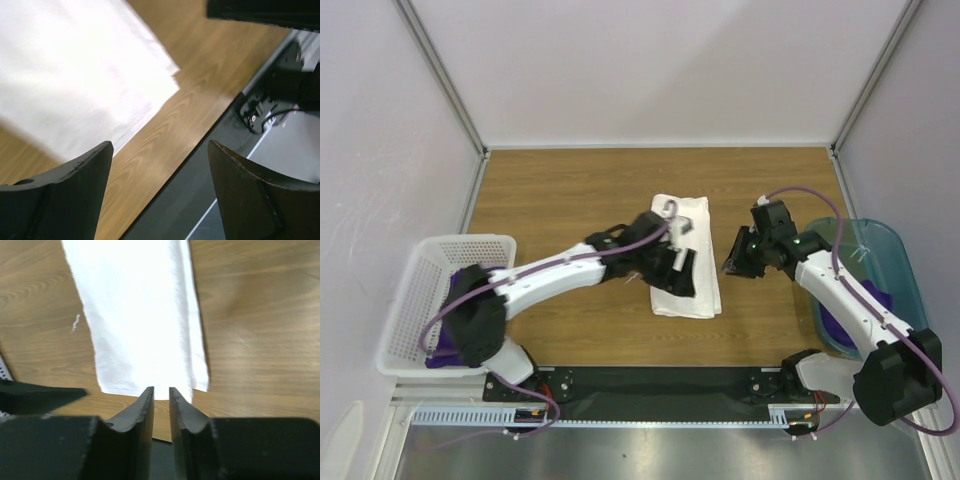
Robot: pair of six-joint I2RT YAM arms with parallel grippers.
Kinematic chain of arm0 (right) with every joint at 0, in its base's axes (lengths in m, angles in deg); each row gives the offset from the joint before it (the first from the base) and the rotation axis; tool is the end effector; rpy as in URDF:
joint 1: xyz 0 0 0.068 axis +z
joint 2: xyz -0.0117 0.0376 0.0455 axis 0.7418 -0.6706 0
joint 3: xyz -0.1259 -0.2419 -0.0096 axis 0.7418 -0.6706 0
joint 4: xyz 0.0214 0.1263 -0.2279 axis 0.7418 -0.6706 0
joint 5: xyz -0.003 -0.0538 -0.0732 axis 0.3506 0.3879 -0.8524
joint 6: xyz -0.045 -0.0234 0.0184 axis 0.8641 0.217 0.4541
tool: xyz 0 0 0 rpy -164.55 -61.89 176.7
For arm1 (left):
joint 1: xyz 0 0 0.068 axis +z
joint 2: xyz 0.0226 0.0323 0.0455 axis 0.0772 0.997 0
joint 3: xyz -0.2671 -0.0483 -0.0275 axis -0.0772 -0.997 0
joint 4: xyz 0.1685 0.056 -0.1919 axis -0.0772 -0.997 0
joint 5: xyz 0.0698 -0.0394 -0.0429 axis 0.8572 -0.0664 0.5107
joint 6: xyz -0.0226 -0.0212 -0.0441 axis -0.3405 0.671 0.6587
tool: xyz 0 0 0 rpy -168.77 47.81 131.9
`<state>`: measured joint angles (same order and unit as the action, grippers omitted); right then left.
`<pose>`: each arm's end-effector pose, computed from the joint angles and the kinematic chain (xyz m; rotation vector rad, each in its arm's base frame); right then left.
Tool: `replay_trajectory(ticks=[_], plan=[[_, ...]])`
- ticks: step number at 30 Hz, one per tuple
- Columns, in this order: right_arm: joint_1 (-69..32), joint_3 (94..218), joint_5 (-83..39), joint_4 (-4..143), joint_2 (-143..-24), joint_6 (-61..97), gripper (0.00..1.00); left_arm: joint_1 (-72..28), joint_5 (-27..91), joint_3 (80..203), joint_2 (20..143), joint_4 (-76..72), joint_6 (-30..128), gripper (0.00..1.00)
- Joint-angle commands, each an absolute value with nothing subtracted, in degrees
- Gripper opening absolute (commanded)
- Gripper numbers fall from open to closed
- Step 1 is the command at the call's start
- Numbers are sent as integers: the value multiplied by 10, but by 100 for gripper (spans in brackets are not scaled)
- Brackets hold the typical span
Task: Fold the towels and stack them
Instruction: Fold the towel
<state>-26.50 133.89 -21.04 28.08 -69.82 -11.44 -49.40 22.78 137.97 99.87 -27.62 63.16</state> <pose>0.2147 0.0899 0.2645 0.2862 2.6277 0.5618 0.2019 -0.2938 0.2457 0.7765 2.5062 -0.9354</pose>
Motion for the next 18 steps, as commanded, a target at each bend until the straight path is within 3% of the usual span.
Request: replay_trajectory(ticks=[1, 5, 10, 18], plan=[[-262, 1351, -176, 307, -722, -109, 26, -443, 263, 1319, 898, -276, 686, 83], [-248, 1358, -178, 336, -757, -109, 36, -408, 294, 1209, 800, -255, 746, 84], [-233, 1369, -206, 395, -804, -93, 46, -396, 323, 1119, 766, -192, 850, 82], [-234, 1382, -221, 466, -901, -72, 31, -394, 336, 1093, 824, -103, 888, 76]])
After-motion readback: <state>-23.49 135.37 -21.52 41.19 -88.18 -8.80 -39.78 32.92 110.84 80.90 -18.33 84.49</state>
